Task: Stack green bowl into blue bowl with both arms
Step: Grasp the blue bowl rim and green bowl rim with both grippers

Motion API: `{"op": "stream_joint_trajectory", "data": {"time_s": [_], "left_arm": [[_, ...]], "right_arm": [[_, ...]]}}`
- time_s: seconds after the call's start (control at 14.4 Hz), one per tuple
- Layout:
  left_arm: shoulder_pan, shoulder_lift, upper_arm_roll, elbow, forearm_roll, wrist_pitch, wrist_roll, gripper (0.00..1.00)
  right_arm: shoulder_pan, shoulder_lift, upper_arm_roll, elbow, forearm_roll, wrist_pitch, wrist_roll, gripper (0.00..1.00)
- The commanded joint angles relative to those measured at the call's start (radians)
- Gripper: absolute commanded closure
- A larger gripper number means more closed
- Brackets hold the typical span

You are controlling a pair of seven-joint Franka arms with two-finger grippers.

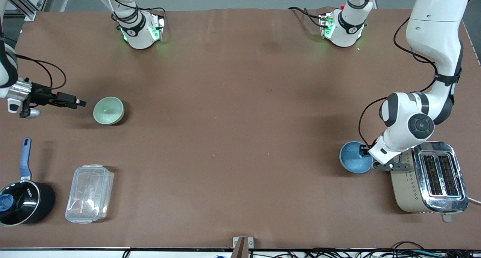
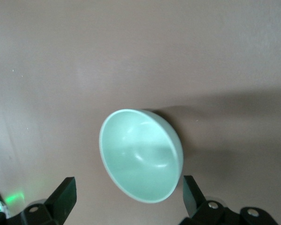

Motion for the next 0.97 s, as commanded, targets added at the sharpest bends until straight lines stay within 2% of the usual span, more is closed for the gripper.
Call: {"op": "stream_joint_trajectory", "data": {"time_s": [0.0, 0.28, 0.35, 0.42, 0.55, 0.69, 0.83, 0.9], "left_arm": [[0.005, 0.012, 0.0, 0.015, 0.011, 0.008, -0.015, 0.62], [0.004, 0.012, -0.003, 0.02, 0.006, 0.008, -0.03, 0.89], [0.001, 0.012, -0.005, 0.018, 0.006, 0.007, -0.051, 0.91], [-0.01, 0.012, -0.008, 0.018, 0.006, 0.005, -0.073, 0.92], [-0.013, 0.001, -0.04, 0.018, 0.006, -0.002, -0.12, 0.96], [-0.007, -0.012, -0.109, 0.021, 0.006, -0.006, -0.197, 0.99], [-0.009, -0.023, -0.173, 0.027, 0.006, -0.015, -0.275, 1.0], [-0.009, -0.025, -0.21, 0.03, 0.006, -0.019, -0.321, 1.0]], "right_arm": [[-0.012, 0.065, 0.014, 0.008, 0.04, 0.033, -0.024, 0.01], [-0.013, 0.11, 0.014, 0.01, 0.042, 0.056, -0.052, 0.07], [-0.015, 0.126, 0.014, 0.01, 0.045, 0.059, -0.065, 0.13], [-0.013, 0.13, 0.014, 0.008, 0.054, 0.06, -0.069, 0.22], [-0.003, 0.128, 0.016, 0.007, 0.057, 0.058, -0.069, 0.56], [-0.003, 0.126, 0.016, 0.007, 0.057, 0.058, -0.072, 0.85], [0.001, 0.126, 0.016, 0.007, 0.057, 0.061, -0.072, 0.95], [0.002, 0.126, 0.016, 0.007, 0.057, 0.061, -0.072, 0.96]]}}
